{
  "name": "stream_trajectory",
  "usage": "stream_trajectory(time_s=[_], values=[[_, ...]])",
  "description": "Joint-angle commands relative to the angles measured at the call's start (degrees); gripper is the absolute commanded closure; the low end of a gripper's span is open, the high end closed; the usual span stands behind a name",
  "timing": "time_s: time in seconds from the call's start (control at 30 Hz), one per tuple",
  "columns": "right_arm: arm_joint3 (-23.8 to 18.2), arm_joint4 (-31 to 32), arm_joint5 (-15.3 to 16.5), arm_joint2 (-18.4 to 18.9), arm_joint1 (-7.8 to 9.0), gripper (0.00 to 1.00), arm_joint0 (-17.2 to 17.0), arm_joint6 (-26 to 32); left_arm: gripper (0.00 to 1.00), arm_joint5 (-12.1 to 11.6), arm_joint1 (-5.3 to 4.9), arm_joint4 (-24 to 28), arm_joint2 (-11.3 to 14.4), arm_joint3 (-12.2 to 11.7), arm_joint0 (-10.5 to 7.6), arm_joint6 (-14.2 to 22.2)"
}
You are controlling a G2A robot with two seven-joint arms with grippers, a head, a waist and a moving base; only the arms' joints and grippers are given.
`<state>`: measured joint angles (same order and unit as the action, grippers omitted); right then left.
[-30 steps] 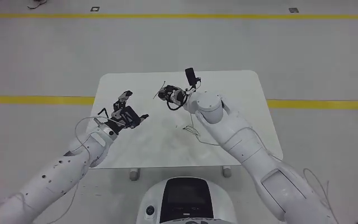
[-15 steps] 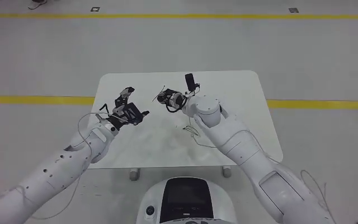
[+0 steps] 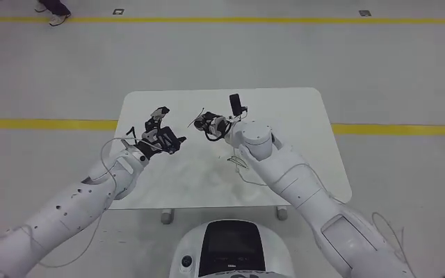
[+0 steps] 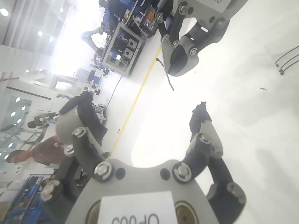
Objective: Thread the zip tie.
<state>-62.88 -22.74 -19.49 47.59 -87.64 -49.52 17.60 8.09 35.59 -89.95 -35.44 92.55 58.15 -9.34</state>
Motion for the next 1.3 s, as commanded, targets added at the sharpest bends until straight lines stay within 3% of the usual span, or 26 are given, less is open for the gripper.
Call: stream_trajectory(time_s=[0.0, 0.13, 0.83, 1.0, 1.03, 1.07, 1.1, 1.17, 1.27], values=[[0.32, -0.47, 0.01, -0.27, -0.1, 1.0, 0.04, -0.1, 0.0, 0.43, -0.18, 0.0, 1.72, -0.12, -1.37, 0.08], [0.85, -2.01, 0.01, -0.74, -0.29, 1.0, 0.28, 0.42, 0.0, 0.47, -0.64, 0.0, 5.61, -0.72, -4.85, -0.9], [-1.66, -1.59, 0.65, -0.3, -0.19, 1.0, -2.05, -0.43, 0.0, 0.74, -0.19, 0.0, 6.41, -1.5, -5.66, -0.78], [-2.8, -0.77, 0.01, 0.33, -0.16, 1.0, -2.45, -0.67, 0.0, 0.72, -0.35, 0.0, 8.14, -1.74, -6.81, -0.93], [-2.85, -0.7, 0.01, 0.4, -0.17, 1.0, -2.49, -0.67, 0.07, 0.86, -0.41, 0.0, 8.56, -1.78, -7.1, -0.98], [-2.89, -0.6, 0.01, 0.44, -0.19, 1.0, -2.5, -0.65, 0.2, 1.04, -0.48, 0.0, 9.13, -1.85, -7.49, -1.02], [-2.91, -0.54, 0.01, 0.46, -0.21, 1.0, -2.49, -0.61, 0.42, 1.13, -0.54, 0.0, 9.56, -1.89, -7.8, -1.07], [-2.89, -0.45, 0.01, 0.47, -0.25, 1.0, -2.47, -0.53, 0.54, 1.4, -0.64, 0.0, 10.35, -2.01, -8.38, -1.13], [-2.73, -0.25, 0.01, 0.47, -0.32, 1.0, -2.37, -0.65, 0.61, 1.87, -0.81, 0.0, 11.73, -2.18, -9.35, -1.11]])
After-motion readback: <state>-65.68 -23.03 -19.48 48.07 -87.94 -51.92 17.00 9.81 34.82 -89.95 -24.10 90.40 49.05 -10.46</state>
